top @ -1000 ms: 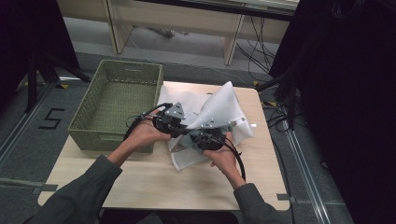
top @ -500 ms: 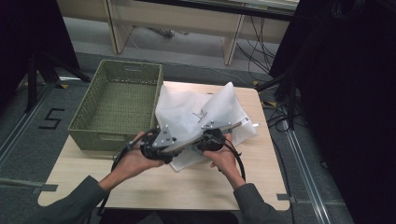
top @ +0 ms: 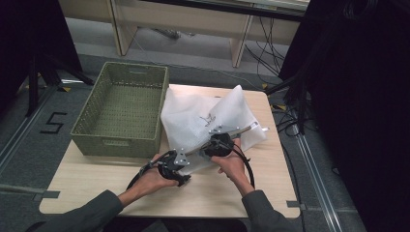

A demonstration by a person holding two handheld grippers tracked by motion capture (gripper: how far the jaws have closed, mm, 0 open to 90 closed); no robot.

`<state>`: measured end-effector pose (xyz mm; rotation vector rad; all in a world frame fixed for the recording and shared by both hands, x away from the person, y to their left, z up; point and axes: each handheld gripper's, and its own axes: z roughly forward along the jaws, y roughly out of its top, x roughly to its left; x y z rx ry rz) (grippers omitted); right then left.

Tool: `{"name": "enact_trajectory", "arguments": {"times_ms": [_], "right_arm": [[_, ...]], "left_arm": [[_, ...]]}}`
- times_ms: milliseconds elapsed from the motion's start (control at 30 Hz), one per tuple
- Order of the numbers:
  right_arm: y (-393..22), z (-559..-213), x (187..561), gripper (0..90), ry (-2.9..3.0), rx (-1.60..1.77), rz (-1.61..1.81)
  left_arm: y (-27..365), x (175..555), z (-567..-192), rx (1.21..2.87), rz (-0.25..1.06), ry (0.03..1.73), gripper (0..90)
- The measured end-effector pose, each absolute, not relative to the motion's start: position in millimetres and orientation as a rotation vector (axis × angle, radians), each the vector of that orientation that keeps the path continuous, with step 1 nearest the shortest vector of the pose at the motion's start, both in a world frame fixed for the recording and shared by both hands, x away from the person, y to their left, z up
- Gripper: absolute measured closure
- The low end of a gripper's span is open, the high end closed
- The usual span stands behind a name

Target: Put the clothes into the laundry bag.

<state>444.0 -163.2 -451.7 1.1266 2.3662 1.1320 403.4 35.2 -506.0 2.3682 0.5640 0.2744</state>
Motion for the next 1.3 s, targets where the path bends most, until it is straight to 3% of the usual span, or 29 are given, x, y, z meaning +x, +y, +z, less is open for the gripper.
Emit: {"name": "enact_trajectory", "arguments": {"times_ms": [167, 233, 533, 800, 867, 933, 1033, 1200, 1300], "right_arm": [[-169.8, -449.7, 443.0, 78.6, 2.341, 1.097, 1.044], [-174.9, -448.3, 443.1, 78.7, 2.319, 1.100, 1.038], [-187.4, -460.3, 440.1, 78.8, 2.359, 1.120, 0.962], [-178.1, -467.2, 477.4, 77.5, 2.182, 1.176, 0.944], [-181.8, -466.6, 479.0, 71.8, 2.173, 1.194, 1.002], [-184.7, -462.1, 474.4, 59.6, 2.209, 1.197, 1.044], [-194.6, -443.1, 450.4, 50.4, 2.286, 1.180, 1.115], [-222.3, -427.1, 408.6, 43.5, 2.320, 1.153, 1.149], [-234.8, -435.2, 396.8, 41.5, 2.347, 1.142, 1.074]], "left_arm": [[37.2, 406.5, -504.4, 2.390, 0.251, 0.538, 77.6], [37.1, 404.8, -502.7, 2.415, 0.248, 0.500, 81.3], [51.9, 378.7, -498.9, 2.468, 0.154, 0.418, 83.8], [69.4, 378.3, -496.5, 2.515, 0.199, 0.416, 83.5], [70.3, 380.2, -496.6, 2.507, 0.189, 0.445, 82.9], [70.1, 380.8, -496.8, 2.499, 0.175, 0.461, 82.5], [70.3, 380.9, -496.4, 2.505, 0.189, 0.448, 81.8], [70.0, 381.0, -496.6, 2.501, 0.175, 0.462, 81.3], [69.2, 381.9, -495.9, 2.513, 0.184, 0.442, 81.1]]}}
